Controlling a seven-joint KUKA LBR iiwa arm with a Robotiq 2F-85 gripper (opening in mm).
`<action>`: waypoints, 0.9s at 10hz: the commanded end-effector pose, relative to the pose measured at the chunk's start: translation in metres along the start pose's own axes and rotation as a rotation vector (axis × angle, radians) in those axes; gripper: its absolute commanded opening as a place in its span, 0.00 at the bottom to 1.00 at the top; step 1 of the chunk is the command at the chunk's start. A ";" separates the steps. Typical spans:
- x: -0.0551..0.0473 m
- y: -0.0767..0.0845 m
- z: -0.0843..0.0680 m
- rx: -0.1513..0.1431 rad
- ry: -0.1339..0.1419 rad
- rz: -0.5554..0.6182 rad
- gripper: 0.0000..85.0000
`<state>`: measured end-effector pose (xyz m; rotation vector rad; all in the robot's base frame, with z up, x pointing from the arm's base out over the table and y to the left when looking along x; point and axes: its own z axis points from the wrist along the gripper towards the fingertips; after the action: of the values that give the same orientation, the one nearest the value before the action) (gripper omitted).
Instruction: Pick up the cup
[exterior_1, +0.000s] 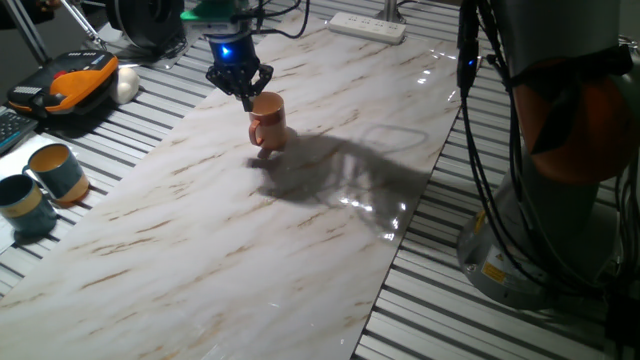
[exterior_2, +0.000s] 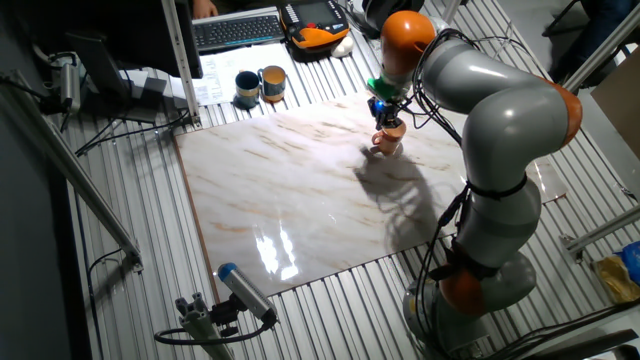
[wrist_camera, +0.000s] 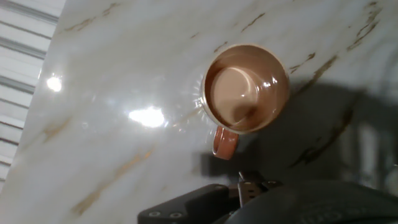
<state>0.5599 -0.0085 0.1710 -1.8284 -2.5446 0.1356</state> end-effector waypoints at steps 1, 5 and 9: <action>0.000 0.000 0.000 0.006 -0.004 0.006 0.00; 0.000 0.000 0.001 0.037 -0.048 -0.019 0.00; -0.011 -0.002 0.012 0.001 -0.029 0.040 0.00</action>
<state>0.5611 -0.0203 0.1599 -1.8958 -2.5244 0.1618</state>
